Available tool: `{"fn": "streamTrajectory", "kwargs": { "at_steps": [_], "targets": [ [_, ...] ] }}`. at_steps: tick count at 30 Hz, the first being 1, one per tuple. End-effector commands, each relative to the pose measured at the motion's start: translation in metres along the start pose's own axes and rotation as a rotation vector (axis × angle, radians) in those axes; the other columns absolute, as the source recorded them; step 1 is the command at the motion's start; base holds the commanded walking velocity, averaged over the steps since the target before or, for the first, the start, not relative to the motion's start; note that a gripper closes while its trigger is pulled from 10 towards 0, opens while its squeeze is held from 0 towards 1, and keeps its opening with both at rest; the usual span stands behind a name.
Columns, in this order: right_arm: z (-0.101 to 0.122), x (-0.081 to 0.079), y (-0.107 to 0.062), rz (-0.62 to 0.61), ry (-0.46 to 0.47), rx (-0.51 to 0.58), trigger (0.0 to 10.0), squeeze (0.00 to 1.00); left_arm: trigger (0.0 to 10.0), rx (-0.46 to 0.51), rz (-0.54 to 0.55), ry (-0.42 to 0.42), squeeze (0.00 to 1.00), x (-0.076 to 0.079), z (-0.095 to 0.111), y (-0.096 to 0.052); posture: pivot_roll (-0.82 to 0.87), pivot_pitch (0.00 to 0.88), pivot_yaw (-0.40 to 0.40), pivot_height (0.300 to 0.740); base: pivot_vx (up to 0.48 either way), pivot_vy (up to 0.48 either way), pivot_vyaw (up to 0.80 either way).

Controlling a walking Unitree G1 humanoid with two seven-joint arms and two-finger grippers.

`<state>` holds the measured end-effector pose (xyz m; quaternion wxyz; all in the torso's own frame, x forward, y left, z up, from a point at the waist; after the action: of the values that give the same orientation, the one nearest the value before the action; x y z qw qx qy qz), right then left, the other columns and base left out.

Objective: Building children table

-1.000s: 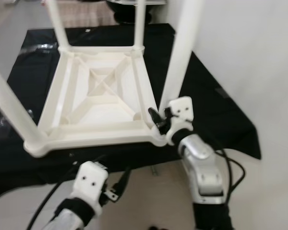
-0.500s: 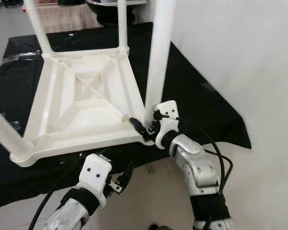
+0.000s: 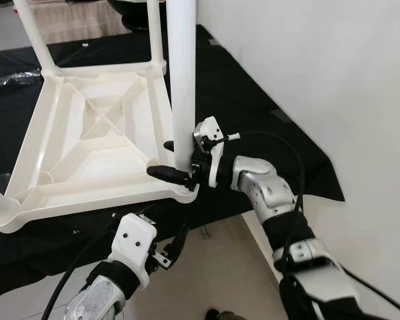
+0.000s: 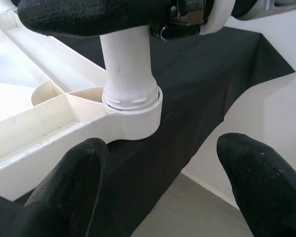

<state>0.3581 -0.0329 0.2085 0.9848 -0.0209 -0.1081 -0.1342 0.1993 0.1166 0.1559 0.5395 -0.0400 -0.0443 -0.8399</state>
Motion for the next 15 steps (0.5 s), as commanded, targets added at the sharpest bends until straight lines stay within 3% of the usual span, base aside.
{"fn": "streamTrajectory", "kwargs": {
  "at_steps": [1, 7, 15],
  "targets": [
    [0.001, -0.003, 0.006, 0.043, 0.001, 0.009, 10.0, 0.0, 10.0, -0.009, -0.003, -0.002, 0.0, 0.003, -0.001, -0.003, 0.09, 0.188, -0.073, 0.74, 0.0, 0.0, 0.0],
    [-0.006, -0.005, 0.011, 0.216, 0.022, -0.026, 10.0, 0.0, 10.0, -0.021, 0.002, -0.006, 0.0, 0.007, -0.001, -0.01, 0.1, 0.216, -0.073, 0.74, 0.0, 0.0, 0.0],
    [-0.016, -0.008, 0.017, 0.224, 0.05, -0.043, 10.0, 0.0, 10.0, -0.031, 0.002, -0.016, 0.0, 0.011, 0.0, -0.018, 0.11, 0.249, -0.073, 0.74, 0.0, 0.0, 0.0]
  ]
}}
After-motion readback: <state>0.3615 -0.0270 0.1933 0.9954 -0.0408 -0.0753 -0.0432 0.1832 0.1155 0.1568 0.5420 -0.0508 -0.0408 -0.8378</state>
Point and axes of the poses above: a point about 5 cm out from each wrist's last joint towards the gripper, its own y axis pointing out of the wrist towards the gripper, its own z axis along the axis of the wrist's last joint, x = y × z, the point moved 1 cm from there along y, pointing out of the wrist towards the gripper, and after that the axes turned 14 degrees about -y, right-handed, at the moved point
